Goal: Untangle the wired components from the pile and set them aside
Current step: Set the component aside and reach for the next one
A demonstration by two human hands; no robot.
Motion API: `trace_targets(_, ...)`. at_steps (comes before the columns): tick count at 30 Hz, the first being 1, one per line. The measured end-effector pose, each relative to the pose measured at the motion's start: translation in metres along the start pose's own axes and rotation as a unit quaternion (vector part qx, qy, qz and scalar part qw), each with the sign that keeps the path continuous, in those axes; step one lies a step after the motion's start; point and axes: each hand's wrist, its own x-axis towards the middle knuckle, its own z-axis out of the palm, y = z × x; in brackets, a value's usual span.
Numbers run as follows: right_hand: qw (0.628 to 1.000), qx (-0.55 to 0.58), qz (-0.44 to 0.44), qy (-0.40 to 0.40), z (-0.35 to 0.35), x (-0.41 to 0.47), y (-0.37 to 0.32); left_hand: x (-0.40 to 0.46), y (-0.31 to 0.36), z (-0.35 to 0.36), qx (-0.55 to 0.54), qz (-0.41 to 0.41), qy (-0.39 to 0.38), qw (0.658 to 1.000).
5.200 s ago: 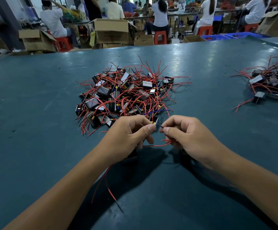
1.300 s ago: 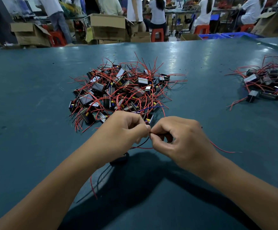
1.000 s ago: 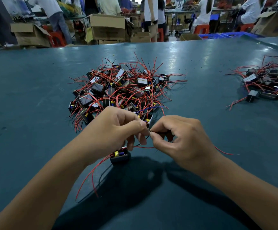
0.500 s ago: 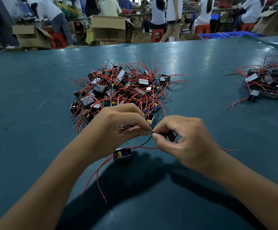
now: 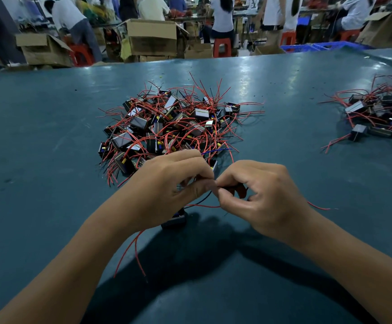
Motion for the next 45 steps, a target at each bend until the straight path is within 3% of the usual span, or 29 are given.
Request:
trace_targets(9, 0.998, 0.046, 0.043, 0.012, 0.002, -0.001, -0.001, 0.002, 0.012, 0.002, -0.024, -0.078, -0.027, 0.996)
trace_targets(17, 0.997, 0.057, 0.051, 0.006, 0.002, -0.003, -0.003, 0.000, 0.022, -0.002, -0.161, -0.219, -0.037, 0.962)
trace_targets(19, 0.999, 0.021, 0.029, 0.003, 0.002, -0.004, -0.004, 0.000, 0.024, 0.001, -0.233, -0.297, -0.029, 0.925)
trace_targets(22, 1.000, -0.019, 0.000, 0.008, 0.004, -0.004, -0.006, 0.002, 0.027, 0.007, -0.414, -0.419, -0.039, 0.807)
trace_targets(23, 1.000, -0.018, -0.002, 0.013, 0.004, -0.004, -0.006, 0.003, 0.026, 0.007, -0.450, -0.429, -0.043, 0.782)
trace_targets(24, 1.000, -0.006, 0.004, 0.019, 0.005, -0.004, -0.005, 0.003, 0.023, 0.007, -0.458, -0.423, -0.040, 0.780)
trace_targets(25, 1.000, 0.013, 0.016, 0.023, 0.004, -0.004, -0.004, 0.003, 0.021, 0.005, -0.436, -0.401, -0.031, 0.805)
trace_targets(28, 0.997, 0.058, 0.054, 0.019, 0.002, -0.004, -0.001, 0.000, 0.010, -0.003, -0.184, -0.220, 0.000, 0.958)
trace_targets(30, 0.996, 0.068, 0.062, 0.012, 0.001, -0.004, -0.002, 0.000, 0.007, -0.007, -0.056, -0.092, 0.003, 0.994)
trace_targets(34, 0.993, 0.100, 0.070, 0.001, 0.000, -0.004, -0.003, 0.000, 0.002, -0.008, -0.016, 0.008, 0.019, 1.000)
trace_targets(45, 0.994, 0.097, 0.054, -0.006, -0.002, -0.002, -0.006, -0.002, -0.001, -0.010, 0.044, 0.066, 0.029, 0.996)
